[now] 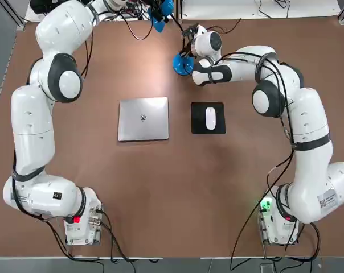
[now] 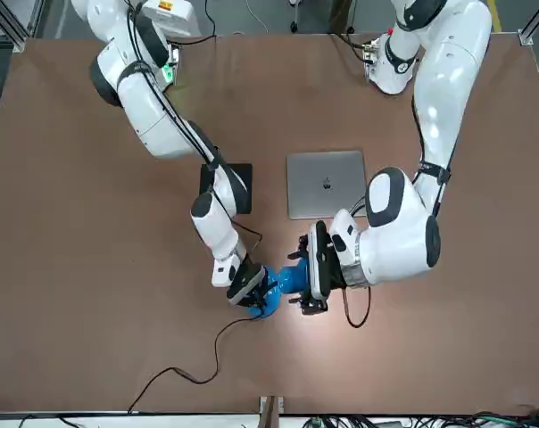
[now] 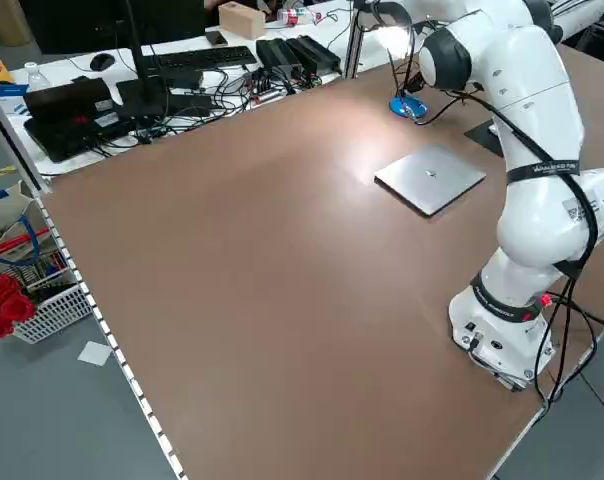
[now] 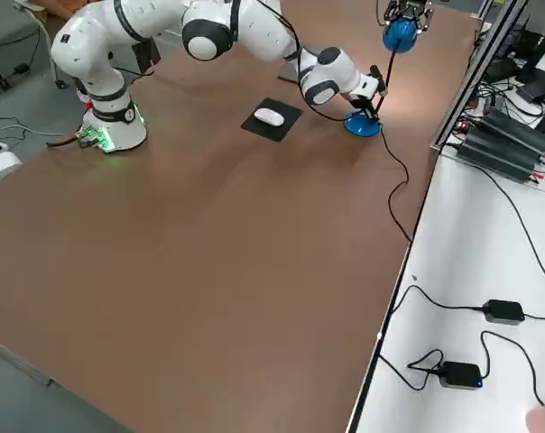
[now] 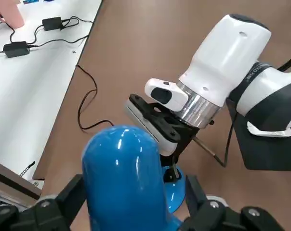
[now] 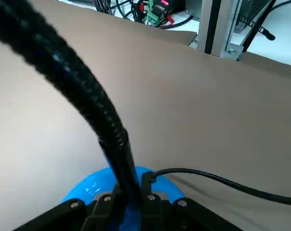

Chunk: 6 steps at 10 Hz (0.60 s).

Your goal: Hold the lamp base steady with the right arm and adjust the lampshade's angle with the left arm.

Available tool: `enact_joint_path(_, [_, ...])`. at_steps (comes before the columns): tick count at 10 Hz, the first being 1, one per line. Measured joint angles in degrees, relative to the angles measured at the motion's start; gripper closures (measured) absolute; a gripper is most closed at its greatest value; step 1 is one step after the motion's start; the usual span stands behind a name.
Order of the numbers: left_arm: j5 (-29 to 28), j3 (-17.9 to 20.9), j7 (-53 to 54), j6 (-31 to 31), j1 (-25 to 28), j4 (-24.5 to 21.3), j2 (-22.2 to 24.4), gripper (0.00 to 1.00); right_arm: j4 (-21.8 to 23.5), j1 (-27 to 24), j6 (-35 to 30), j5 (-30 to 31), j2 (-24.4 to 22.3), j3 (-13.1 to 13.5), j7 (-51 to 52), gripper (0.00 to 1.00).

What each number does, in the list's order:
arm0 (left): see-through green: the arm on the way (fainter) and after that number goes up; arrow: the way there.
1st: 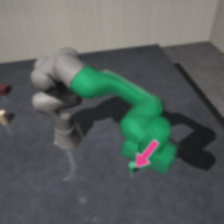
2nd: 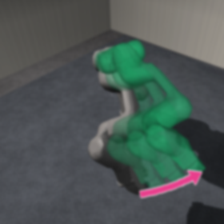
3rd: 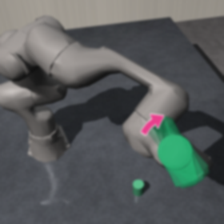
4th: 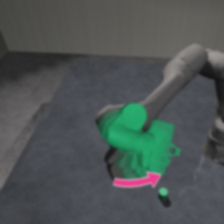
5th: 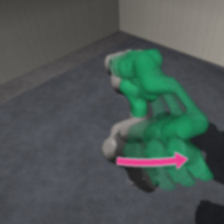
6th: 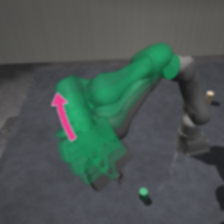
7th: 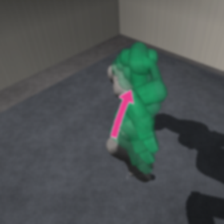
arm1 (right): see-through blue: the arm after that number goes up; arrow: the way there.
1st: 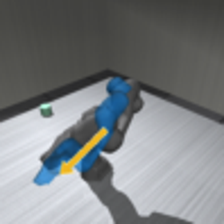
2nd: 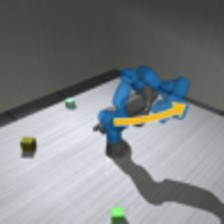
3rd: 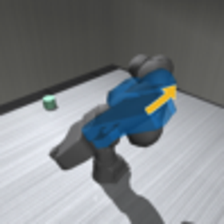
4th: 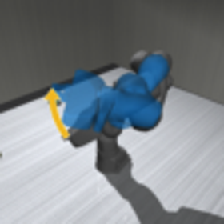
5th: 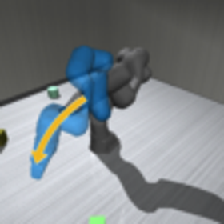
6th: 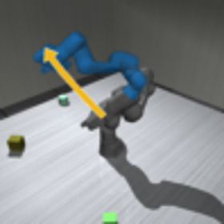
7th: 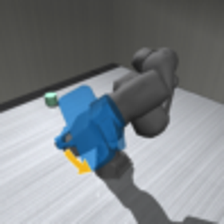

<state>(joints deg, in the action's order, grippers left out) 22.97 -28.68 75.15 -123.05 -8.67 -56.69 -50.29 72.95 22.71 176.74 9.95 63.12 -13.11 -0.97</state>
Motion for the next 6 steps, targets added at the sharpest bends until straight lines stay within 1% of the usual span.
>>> enact_joint_path(1, [0.0,0.0,0.0,-0.03,0.04,0.09,0.0,0.31,0.0,0.0,0.01,0.0,0.0,0.01,0.0,0.85])
enact_joint_path(4, [0.0,0.04,-0.72,-0.16,0.15,0.35,-0.01,0.41,0.0,0.05,0.05,0.04,0.0,0.05,0.05,0.85])
enact_joint_path(6, [0.0,0.15,-0.99,-0.22,0.18,0.34,-0.01,0.41,0.0,0.09,0.09,0.05,0.0,0.09,0.05,0.85])
